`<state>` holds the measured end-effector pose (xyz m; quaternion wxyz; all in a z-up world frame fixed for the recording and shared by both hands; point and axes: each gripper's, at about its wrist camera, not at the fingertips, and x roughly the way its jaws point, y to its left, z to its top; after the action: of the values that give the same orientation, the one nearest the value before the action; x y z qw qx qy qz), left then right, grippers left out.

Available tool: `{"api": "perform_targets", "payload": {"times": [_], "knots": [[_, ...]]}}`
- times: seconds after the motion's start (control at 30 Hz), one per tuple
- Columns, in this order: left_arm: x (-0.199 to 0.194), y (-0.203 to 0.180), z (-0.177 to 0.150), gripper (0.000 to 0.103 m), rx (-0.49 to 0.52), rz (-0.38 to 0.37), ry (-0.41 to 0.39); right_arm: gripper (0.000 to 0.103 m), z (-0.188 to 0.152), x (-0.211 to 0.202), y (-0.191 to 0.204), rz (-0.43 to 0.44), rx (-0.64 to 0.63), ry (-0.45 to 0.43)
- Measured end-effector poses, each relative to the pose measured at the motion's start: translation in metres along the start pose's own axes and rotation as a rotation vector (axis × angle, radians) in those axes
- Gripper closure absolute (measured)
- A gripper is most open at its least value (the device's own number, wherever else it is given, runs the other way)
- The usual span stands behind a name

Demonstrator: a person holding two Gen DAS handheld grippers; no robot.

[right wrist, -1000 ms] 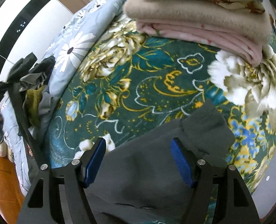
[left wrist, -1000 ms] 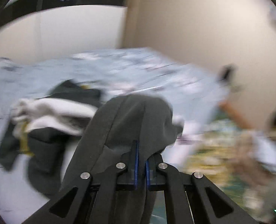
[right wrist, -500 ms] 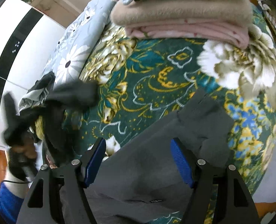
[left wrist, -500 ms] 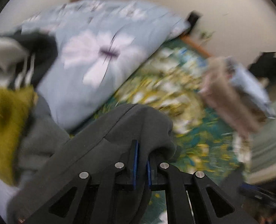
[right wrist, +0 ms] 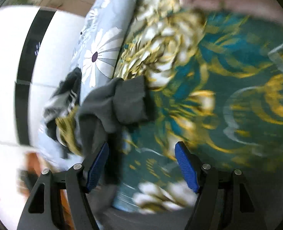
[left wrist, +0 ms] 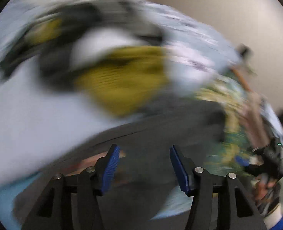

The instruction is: Fold clothes

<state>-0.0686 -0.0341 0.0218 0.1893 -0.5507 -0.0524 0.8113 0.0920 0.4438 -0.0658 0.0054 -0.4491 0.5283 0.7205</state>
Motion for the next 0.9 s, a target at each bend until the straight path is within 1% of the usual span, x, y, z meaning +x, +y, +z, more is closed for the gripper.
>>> {"api": "perform_targets", "payload": {"times": [0.07, 0.1, 0.13, 0.23, 0.3, 0.33, 0.37, 0.4, 0.43, 0.5, 0.53, 0.63, 0.73, 0.8, 0.9], "knots": [[-0.020, 0.065, -0.021, 0.044, -0.153, 0.103, 0.001, 0.030, 0.013, 0.018, -0.007, 0.061, 0.099, 0.012], [-0.031, 0.100, -0.035, 0.044, -0.245, 0.156, 0.003, 0.030, 0.018, 0.025, -0.009, 0.068, 0.133, 0.015], [-0.041, 0.126, -0.048, 0.044, -0.321, 0.199, 0.005, 0.030, 0.022, 0.032, -0.011, 0.075, 0.167, 0.017], [-0.066, 0.188, -0.090, 0.044, -0.520, 0.268, 0.004, 0.030, 0.028, 0.045, -0.013, 0.083, 0.258, -0.002], [-0.070, 0.210, -0.112, 0.044, -0.611, 0.302, 0.018, 0.031, 0.031, 0.052, -0.014, 0.085, 0.309, -0.020], [-0.072, 0.222, -0.123, 0.044, -0.655, 0.318, 0.027, 0.043, 0.031, 0.055, -0.014, 0.086, 0.329, -0.033], [-0.073, 0.231, -0.135, 0.044, -0.691, 0.329, 0.032, 0.053, 0.033, 0.057, -0.011, 0.063, 0.328, -0.035], [-0.073, 0.237, -0.143, 0.044, -0.717, 0.338, 0.039, 0.073, 0.035, 0.058, -0.007, 0.045, 0.317, -0.029], [-0.073, 0.242, -0.150, 0.044, -0.740, 0.346, 0.046, 0.086, 0.037, 0.059, 0.000, 0.016, 0.283, -0.022], [-0.071, 0.245, -0.157, 0.044, -0.763, 0.344, 0.060, 0.092, 0.043, 0.047, 0.023, -0.036, 0.152, -0.053], [-0.069, 0.245, -0.159, 0.044, -0.766, 0.340, 0.063, 0.092, 0.046, 0.042, 0.034, -0.062, 0.086, -0.069], [-0.067, 0.241, -0.160, 0.044, -0.743, 0.328, 0.065, 0.094, 0.063, -0.001, 0.054, -0.104, -0.018, -0.210], [-0.063, 0.232, -0.157, 0.044, -0.693, 0.324, 0.073, 0.094, 0.079, -0.044, 0.073, -0.145, -0.120, -0.353], [-0.060, 0.226, -0.155, 0.044, -0.664, 0.320, 0.079, 0.094, 0.088, -0.045, 0.067, -0.215, -0.129, -0.351], [-0.057, 0.219, -0.155, 0.044, -0.640, 0.308, 0.084, 0.094, 0.091, -0.025, 0.044, -0.317, -0.103, -0.286]]}}
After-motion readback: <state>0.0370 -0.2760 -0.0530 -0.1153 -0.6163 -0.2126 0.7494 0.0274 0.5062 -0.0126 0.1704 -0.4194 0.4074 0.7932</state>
